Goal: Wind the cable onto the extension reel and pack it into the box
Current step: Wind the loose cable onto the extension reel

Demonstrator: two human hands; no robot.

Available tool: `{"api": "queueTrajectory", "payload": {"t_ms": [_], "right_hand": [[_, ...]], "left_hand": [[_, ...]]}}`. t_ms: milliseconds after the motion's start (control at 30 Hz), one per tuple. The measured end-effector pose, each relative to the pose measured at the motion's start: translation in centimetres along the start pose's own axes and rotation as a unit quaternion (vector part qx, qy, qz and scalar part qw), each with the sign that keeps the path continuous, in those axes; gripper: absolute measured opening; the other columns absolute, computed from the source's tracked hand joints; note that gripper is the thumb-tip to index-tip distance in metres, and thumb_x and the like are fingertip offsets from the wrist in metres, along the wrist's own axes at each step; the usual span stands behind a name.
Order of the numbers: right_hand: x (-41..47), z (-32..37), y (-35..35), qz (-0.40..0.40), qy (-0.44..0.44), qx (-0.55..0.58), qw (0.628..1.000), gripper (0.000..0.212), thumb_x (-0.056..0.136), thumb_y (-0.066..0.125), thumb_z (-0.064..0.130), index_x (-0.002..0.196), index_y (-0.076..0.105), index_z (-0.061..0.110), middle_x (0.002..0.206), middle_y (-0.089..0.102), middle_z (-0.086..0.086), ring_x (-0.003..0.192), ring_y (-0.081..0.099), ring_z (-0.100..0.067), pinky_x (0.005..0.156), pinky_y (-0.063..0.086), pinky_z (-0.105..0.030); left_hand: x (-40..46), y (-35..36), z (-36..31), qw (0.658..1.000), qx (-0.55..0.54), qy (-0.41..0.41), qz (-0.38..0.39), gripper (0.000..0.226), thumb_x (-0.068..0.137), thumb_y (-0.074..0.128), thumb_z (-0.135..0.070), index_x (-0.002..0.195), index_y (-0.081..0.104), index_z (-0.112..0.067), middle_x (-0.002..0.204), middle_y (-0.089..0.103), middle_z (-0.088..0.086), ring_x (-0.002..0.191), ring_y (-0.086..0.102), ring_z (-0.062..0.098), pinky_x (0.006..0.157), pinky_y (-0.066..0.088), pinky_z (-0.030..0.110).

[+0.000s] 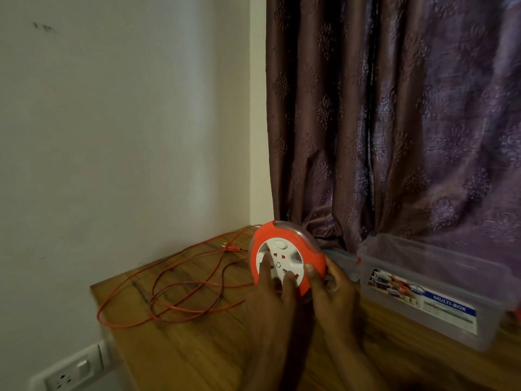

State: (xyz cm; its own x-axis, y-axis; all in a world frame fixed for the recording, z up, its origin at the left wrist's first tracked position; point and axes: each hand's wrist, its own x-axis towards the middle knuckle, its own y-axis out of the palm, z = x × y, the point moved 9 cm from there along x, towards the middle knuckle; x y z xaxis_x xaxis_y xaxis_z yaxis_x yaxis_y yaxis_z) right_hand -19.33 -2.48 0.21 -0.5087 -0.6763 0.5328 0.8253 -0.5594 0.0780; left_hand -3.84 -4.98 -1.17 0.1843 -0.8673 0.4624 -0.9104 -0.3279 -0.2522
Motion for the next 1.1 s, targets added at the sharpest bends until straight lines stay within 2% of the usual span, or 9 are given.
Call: {"api": "queueTrajectory", "payload": {"t_ms": [100, 200, 367, 467, 600, 667, 867, 967, 1100], "right_hand": [[-0.3, 0.4, 0.5, 0.007, -0.008, 0.001, 1.000, 0.033, 0.084, 0.067, 0.026, 0.116, 0.063, 0.020, 0.103, 0.067, 0.004, 0.089, 0.064, -0.001, 0.066, 0.051, -0.007], [-0.4, 0.5, 0.7, 0.013, -0.015, -0.004, 1.000, 0.031, 0.085, 0.066, 0.029, 0.115, 0.063, 0.023, 0.104, 0.069, 0.004, 0.093, 0.065, -0.003, 0.072, 0.055, -0.016], [-0.4, 0.5, 0.9, 0.022, -0.014, -0.011, 1.000, 0.027, 0.085, 0.065, 0.031, 0.112, 0.060, 0.030, 0.106, 0.068, 0.004, 0.093, 0.066, -0.004, 0.073, 0.056, -0.021], [-0.4, 0.0, 0.8, 0.026, -0.003, -0.019, 0.999, 0.032, 0.085, 0.064, 0.034, 0.116, 0.061, 0.026, 0.110, 0.068, 0.002, 0.092, 0.065, -0.003, 0.068, 0.055, -0.015], [-0.4, -0.4, 0.8, 0.033, 0.008, -0.028, 0.999, 0.041, 0.083, 0.064, 0.037, 0.120, 0.061, 0.019, 0.115, 0.067, -0.002, 0.093, 0.066, -0.007, 0.070, 0.057, -0.019], [-0.4, -0.6, 0.9, 0.039, 0.013, -0.028, 0.999, 0.045, 0.083, 0.064, 0.037, 0.124, 0.060, 0.017, 0.115, 0.068, -0.003, 0.095, 0.067, -0.013, 0.074, 0.058, -0.026], [-0.3, -0.5, 0.5, 0.030, 0.019, -0.019, 0.999, 0.039, 0.085, 0.063, 0.033, 0.121, 0.059, 0.019, 0.112, 0.066, 0.000, 0.090, 0.064, -0.008, 0.066, 0.052, -0.012], [-0.1, -0.5, 0.3, 0.026, 0.025, -0.009, 0.999, 0.041, 0.086, 0.063, 0.032, 0.123, 0.059, 0.016, 0.112, 0.067, -0.003, 0.095, 0.066, -0.015, 0.069, 0.054, -0.017], [0.4, 0.2, -0.4, 0.006, 0.014, 0.002, 1.000, 0.034, 0.087, 0.063, 0.028, 0.118, 0.063, 0.013, 0.104, 0.070, -0.006, 0.086, 0.065, -0.006, 0.056, 0.049, -0.007]], "left_hand": [[0.0, 0.3, 0.1, 0.999, -0.028, -0.015, 0.011, 0.064, 0.090, 0.047, -0.052, 0.146, 0.016, -0.041, 0.127, 0.059, 0.001, 0.078, 0.050, -0.005, 0.069, 0.045, 0.020], [0.3, -0.4, -0.1, 0.999, -0.049, -0.007, -0.007, 0.061, 0.090, 0.050, -0.049, 0.144, 0.022, -0.043, 0.138, 0.051, -0.001, 0.100, 0.057, 0.008, 0.078, 0.046, 0.019], [0.4, -0.8, -0.7, 0.999, -0.012, 0.031, -0.006, 0.055, 0.091, 0.051, -0.044, 0.141, 0.029, -0.044, 0.133, 0.056, -0.004, 0.088, 0.042, -0.013, 0.072, 0.038, 0.002], [0.5, -0.6, -1.1, 0.999, -0.001, 0.053, -0.001, 0.053, 0.091, 0.054, -0.029, 0.139, 0.035, -0.041, 0.135, 0.053, -0.003, 0.095, 0.044, -0.010, 0.068, 0.037, -0.005], [0.8, 0.2, -1.1, 0.996, 0.054, 0.065, 0.028, 0.051, 0.091, 0.054, -0.016, 0.137, 0.040, -0.036, 0.147, 0.039, 0.004, 0.128, 0.042, 0.020, 0.100, 0.043, 0.031], [0.9, 0.2, -1.2, 0.994, 0.088, 0.066, 0.029, 0.049, 0.091, 0.054, -0.015, 0.134, 0.043, -0.036, 0.151, 0.031, 0.004, 0.134, 0.034, 0.023, 0.103, 0.040, 0.035], [0.7, -0.1, -2.0, 0.990, 0.087, 0.106, 0.027, 0.042, 0.090, 0.055, -0.013, 0.125, 0.054, -0.037, 0.152, 0.030, 0.004, 0.138, 0.031, 0.025, 0.108, 0.035, 0.038], [0.3, -0.3, -2.6, 0.990, 0.070, 0.122, 0.024, 0.046, 0.091, 0.053, -0.012, 0.127, 0.052, -0.040, 0.153, 0.029, 0.001, 0.138, 0.031, 0.022, 0.108, 0.032, 0.032], [-0.1, -1.7, -2.9, 0.993, 0.002, 0.114, -0.041, 0.040, 0.092, 0.052, -0.024, 0.131, 0.047, -0.035, 0.137, 0.050, -0.004, 0.116, 0.052, 0.011, 0.089, 0.050, 0.021]]}}
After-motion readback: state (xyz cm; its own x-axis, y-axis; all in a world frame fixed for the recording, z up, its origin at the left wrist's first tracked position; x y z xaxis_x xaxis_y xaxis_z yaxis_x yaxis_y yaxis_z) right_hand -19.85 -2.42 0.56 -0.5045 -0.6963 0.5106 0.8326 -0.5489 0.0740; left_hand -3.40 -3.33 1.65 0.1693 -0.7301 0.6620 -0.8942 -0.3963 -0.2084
